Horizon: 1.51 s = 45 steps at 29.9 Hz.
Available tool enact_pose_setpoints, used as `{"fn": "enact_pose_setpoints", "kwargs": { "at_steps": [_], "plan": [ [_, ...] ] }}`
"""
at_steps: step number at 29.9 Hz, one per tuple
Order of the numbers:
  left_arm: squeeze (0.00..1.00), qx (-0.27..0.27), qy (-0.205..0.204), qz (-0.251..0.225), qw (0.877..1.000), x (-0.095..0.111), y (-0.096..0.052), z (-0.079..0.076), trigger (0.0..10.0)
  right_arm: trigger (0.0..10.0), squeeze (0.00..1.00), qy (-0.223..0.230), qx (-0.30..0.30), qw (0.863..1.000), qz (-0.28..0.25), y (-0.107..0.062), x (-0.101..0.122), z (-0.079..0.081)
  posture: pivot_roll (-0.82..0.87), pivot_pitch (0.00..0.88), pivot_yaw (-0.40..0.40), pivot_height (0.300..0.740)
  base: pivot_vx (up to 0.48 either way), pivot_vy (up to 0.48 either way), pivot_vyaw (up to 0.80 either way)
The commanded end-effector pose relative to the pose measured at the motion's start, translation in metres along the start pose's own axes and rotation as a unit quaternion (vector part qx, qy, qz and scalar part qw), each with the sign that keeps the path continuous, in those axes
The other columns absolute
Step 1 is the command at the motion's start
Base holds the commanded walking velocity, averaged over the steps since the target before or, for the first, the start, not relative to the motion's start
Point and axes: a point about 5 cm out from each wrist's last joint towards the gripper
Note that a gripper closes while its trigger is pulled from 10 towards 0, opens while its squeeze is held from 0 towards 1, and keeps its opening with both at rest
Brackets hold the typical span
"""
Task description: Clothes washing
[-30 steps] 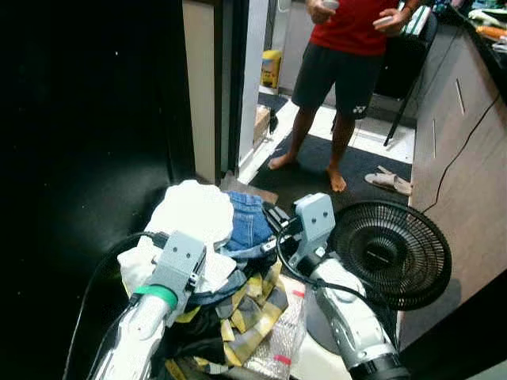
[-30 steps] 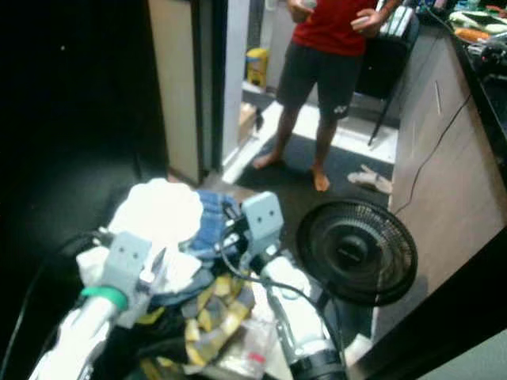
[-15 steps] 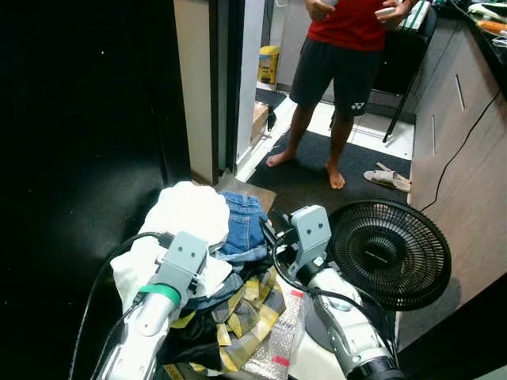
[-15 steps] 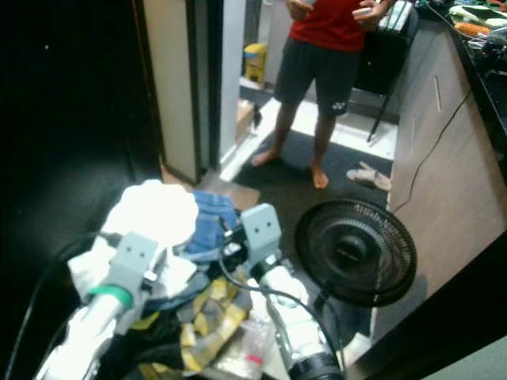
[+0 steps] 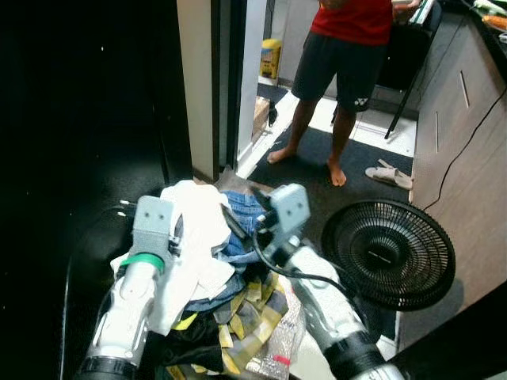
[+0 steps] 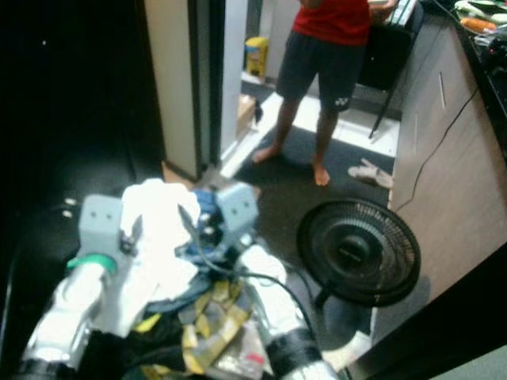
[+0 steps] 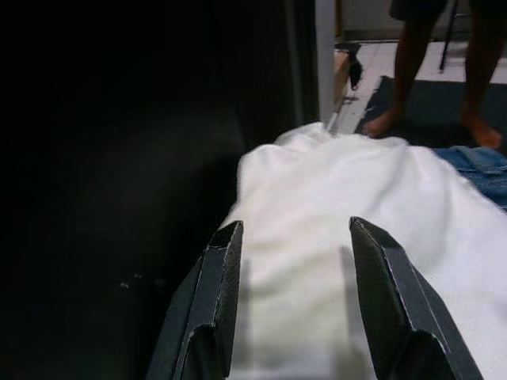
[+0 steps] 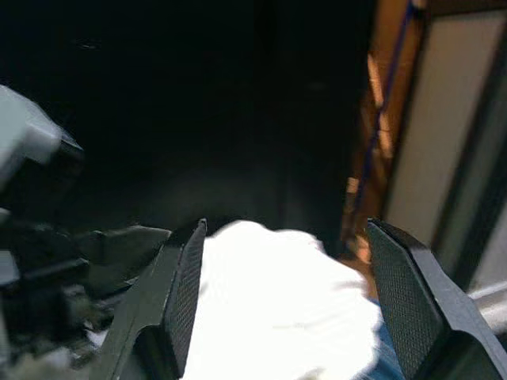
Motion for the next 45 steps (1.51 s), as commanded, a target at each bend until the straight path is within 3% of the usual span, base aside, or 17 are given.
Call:
{"fn": "enact_pose_setpoints", "kwargs": {
  "at_steps": [1,3,4,12,13,22,23,28,36,37,45],
  "plan": [
    [0.0,-0.01,0.01,0.016,1.0,-0.008,-0.002,-0.002,10.0,10.0,0.0,0.011,-0.003,1.0,0.018,-0.003,-0.01,0.001,0.07,0.1,-0.007,0.74,0.0,0.0,0.0],
    [0.0,-0.015,0.003,0.005,1.0,-0.007,-0.007,-0.003,2.6,10.0,0.0,0.011,0.001,1.0,0.019,-0.003,-0.011,0.003,0.07,0.102,-0.009,0.74,0.0,0.0,0.0],
    [0.0,-0.02,0.002,-0.001,1.0,-0.007,-0.009,-0.005,0.0,10.0,0.0,0.011,0.002,1.0,0.02,-0.003,-0.012,0.004,0.08,0.105,-0.014,0.74,0.0,0.0,0.0],
    [0.0,-0.017,-0.003,-0.004,1.0,-0.003,-0.009,-0.009,0.0,10.0,0.0,0.012,0.001,1.0,0.025,-0.007,-0.015,0.0,0.08,0.106,-0.013,0.74,0.0,0.0,0.0],
    [0.0,-0.012,-0.002,-0.004,1.0,-0.002,-0.008,-0.008,10.0,10.0,0.0,0.011,-0.002,1.0,0.025,-0.007,-0.015,-0.001,0.07,0.106,-0.009,0.74,0.0,0.0,0.0],
    [0.04,-0.015,0.002,-0.014,1.0,0.008,0.0,-0.004,10.0,10.0,0.0,0.002,-0.012,1.0,0.026,-0.012,-0.016,-0.006,0.06,0.105,-0.006,0.74,0.0,0.0,0.0],
    [1.0,-0.026,0.011,-0.02,0.999,0.011,0.0,-0.004,10.0,10.0,0.0,0.001,-0.018,0.999,0.028,-0.015,-0.017,-0.009,0.06,0.103,-0.005,0.74,0.0,0.0,0.0],
    [1.0,-0.114,0.063,-0.011,0.991,0.015,-0.003,-0.022,10.0,10.0,0.0,-0.006,-0.037,0.999,0.037,-0.023,-0.02,-0.019,0.06,0.1,-0.001,0.74,0.0,0.0,0.0],
    [1.0,-0.144,0.059,0.033,0.987,0.005,-0.006,-0.031,10.0,10.0,0.0,-0.007,-0.04,0.998,0.038,-0.024,-0.02,-0.021,0.06,0.097,0.003,0.74,0.0,0.0,0.0],
    [0.0,-0.166,0.062,0.056,0.983,-0.002,-0.009,-0.035,10.0,10.0,0.0,-0.007,-0.041,0.998,0.041,-0.024,-0.022,-0.02,0.06,0.094,0.003,0.74,0.0,0.0,0.0],
    [0.0,-0.156,0.066,0.11,0.979,-0.016,-0.01,-0.031,10.0,10.0,0.0,-0.007,-0.042,0.998,0.047,-0.026,-0.025,-0.021,0.06,0.092,0.003,0.74,0.0,0.0,0.0]
  ]
}}
Point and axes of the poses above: a point about 5 cm out from each wrist's last joint towards the gripper, its own y axis pointing out of the wrist towards the gripper, its own x axis along the axis of the wrist's last joint, z = x × y, and after that the axes turned 6 degrees about y, right-handed
